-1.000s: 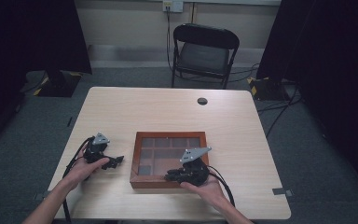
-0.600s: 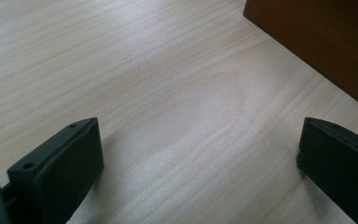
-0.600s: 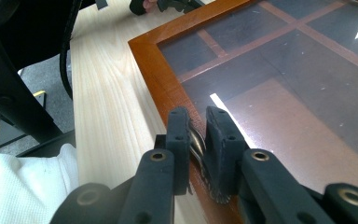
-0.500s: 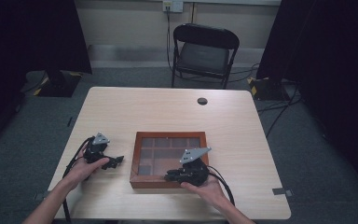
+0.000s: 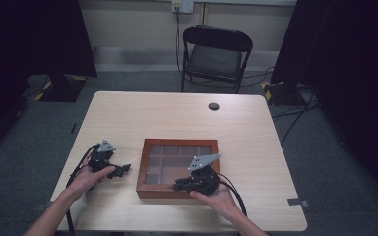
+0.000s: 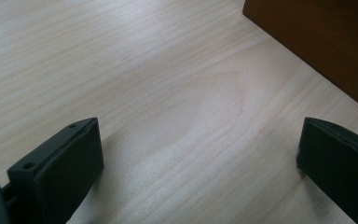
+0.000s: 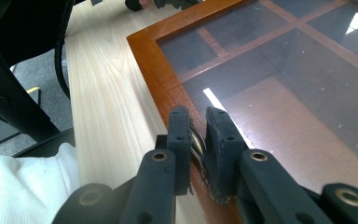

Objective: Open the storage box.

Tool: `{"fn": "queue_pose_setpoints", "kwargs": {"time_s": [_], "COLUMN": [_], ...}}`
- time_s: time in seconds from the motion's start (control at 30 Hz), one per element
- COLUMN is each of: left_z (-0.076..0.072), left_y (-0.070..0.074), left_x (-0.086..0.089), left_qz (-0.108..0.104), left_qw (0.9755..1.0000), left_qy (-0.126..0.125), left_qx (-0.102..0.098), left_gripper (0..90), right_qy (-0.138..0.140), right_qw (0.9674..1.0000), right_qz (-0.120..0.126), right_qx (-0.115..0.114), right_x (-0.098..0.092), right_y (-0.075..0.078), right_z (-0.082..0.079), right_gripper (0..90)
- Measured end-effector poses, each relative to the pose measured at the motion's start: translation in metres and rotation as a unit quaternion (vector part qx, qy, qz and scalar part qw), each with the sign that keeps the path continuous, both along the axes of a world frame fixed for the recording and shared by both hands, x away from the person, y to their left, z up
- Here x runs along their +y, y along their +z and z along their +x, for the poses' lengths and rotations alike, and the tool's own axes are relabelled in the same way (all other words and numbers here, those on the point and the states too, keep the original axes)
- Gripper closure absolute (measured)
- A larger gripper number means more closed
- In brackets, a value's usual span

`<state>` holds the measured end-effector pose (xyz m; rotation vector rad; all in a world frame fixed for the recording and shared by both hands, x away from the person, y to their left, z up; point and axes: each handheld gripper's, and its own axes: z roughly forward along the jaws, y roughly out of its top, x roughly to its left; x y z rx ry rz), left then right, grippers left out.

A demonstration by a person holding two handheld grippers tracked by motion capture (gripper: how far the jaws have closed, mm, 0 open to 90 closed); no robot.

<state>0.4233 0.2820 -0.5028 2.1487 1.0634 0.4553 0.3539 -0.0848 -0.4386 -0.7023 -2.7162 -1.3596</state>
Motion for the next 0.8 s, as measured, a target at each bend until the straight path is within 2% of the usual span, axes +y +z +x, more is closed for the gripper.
{"fn": "queue_pose_setpoints", "kwargs": {"time_s": [0.23, 0.8], "left_z": [0.0, 0.0], "left_y": [0.0, 0.0], "left_x": [0.0, 0.0], "left_qz": [0.0, 0.0], "left_qw": [1.0, 1.0], "left_qy": [0.0, 0.0], "left_qx": [0.0, 0.0], "left_gripper": [0.0, 0.0], "right_qy": [0.001, 0.004], "right_qw": [0.9999, 0.9998], "right_qz": [0.011, 0.018], "right_qx": [0.0, -0.002], "right_x": [-0.002, -0.004], "right_y": [0.006, 0.019], "right_z": [0.001, 0.004], "right_gripper": [81.1, 81.2]}}
